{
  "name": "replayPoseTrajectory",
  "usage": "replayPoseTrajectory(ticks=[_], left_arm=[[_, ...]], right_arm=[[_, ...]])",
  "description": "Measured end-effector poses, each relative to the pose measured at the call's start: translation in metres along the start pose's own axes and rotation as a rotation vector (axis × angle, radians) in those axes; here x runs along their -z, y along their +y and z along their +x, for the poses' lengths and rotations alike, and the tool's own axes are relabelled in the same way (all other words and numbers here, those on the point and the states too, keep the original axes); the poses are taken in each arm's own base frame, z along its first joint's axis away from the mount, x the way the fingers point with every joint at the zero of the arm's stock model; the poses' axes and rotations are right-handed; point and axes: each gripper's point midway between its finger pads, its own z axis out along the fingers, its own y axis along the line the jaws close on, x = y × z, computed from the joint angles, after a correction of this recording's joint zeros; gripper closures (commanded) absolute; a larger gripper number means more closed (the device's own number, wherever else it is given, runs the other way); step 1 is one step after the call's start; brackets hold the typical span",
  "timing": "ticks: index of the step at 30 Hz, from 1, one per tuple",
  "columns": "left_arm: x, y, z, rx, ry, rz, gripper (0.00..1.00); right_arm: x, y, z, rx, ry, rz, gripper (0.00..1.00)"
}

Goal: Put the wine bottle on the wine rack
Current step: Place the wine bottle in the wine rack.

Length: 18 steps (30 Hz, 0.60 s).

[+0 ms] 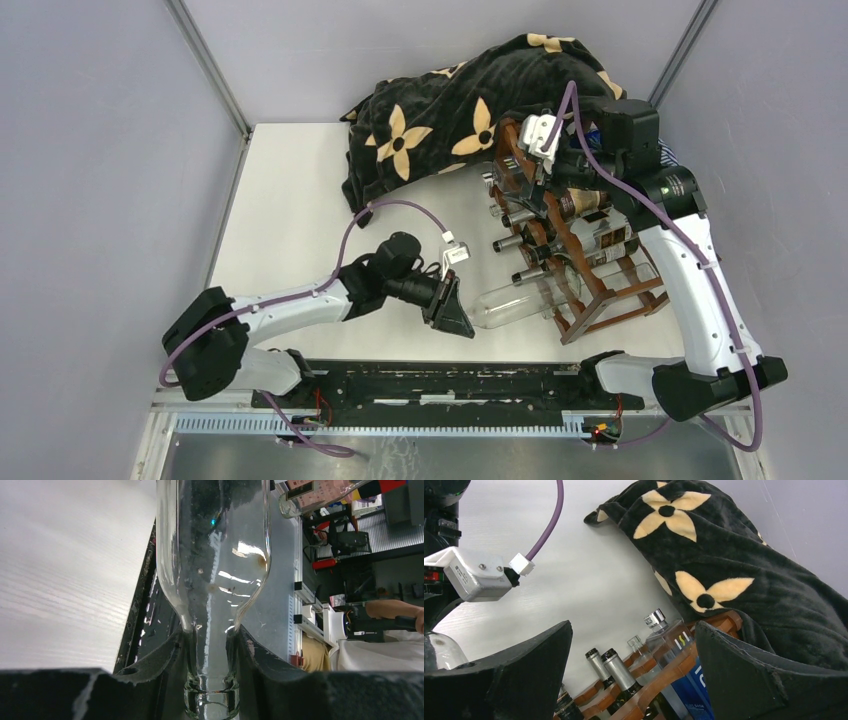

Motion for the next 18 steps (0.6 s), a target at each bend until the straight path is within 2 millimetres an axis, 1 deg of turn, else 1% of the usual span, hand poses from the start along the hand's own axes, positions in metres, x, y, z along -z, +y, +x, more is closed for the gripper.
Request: replayPoseTrajectory(ticks=[5, 11, 14, 18], left_arm=[[-0.008, 0.003, 0.004, 0.017, 0.014, 0.001, 0.98], [-0.018, 0.006, 0.002, 0.015, 0.011, -0.009, 0.98], [-0.024, 0.006, -0.003, 0.006, 0.005, -0.019, 0.98], [-0.037, 0.005, -0.014, -0.012, -0.01, -0.032, 0.98]], right_arm=[[0.002, -0.003, 0.001, -0.006, -0.002, 0.014, 0.02], [0.001, -0.002, 0.006, -0.018, 0.001, 0.019, 0.02], [0.0, 0.0, 0.01, -0.032, 0.007, 0.018, 0.02], [-0.001, 0.0, 0.015, -0.05, 0.012, 0.02, 0.02]])
